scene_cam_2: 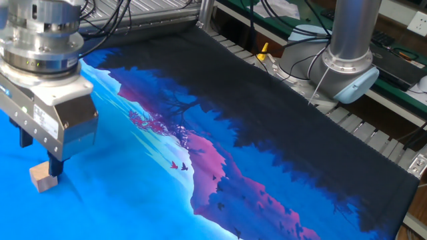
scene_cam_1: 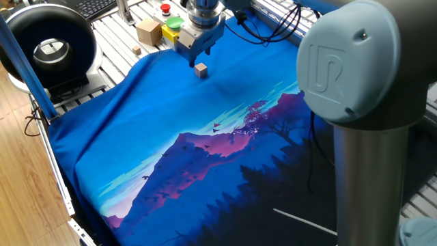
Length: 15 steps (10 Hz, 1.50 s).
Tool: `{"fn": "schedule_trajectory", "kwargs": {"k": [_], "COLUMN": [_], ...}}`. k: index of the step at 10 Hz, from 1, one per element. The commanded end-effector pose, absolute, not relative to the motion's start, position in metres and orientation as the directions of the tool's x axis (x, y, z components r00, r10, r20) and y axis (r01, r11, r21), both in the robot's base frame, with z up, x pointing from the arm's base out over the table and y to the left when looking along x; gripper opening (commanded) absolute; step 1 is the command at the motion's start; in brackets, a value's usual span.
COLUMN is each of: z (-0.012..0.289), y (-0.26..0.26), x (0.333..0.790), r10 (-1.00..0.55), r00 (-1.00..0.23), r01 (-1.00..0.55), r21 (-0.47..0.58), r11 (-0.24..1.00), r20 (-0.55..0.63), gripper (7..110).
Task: Hold a small block with the gripper and sweep it from left to right on the table
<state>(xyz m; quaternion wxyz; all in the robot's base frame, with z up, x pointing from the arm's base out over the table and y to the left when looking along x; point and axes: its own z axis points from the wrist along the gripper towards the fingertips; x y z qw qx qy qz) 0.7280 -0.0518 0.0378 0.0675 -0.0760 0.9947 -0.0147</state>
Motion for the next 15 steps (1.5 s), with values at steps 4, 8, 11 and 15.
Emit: {"fn": "schedule_trajectory", "kwargs": {"k": [4,8,11,15], "z": [0.020,0.014,0.013,0.011], "y": [-0.053,-0.052,-0.050,-0.050], "x": [0.736,0.735,0.734,0.734], "r10": [-0.143,-0.143,-0.134,-0.134], "r00": [-0.978,-0.976,-0.978,-0.978], "r01": [-0.140,-0.141,-0.132,-0.132], "r21": [-0.030,-0.026,-0.024,-0.024], "r11": [0.990,0.990,0.991,0.991], "r20": [-0.153,-0.163,-0.162,-0.162], "gripper": [66,66,44,44]}}
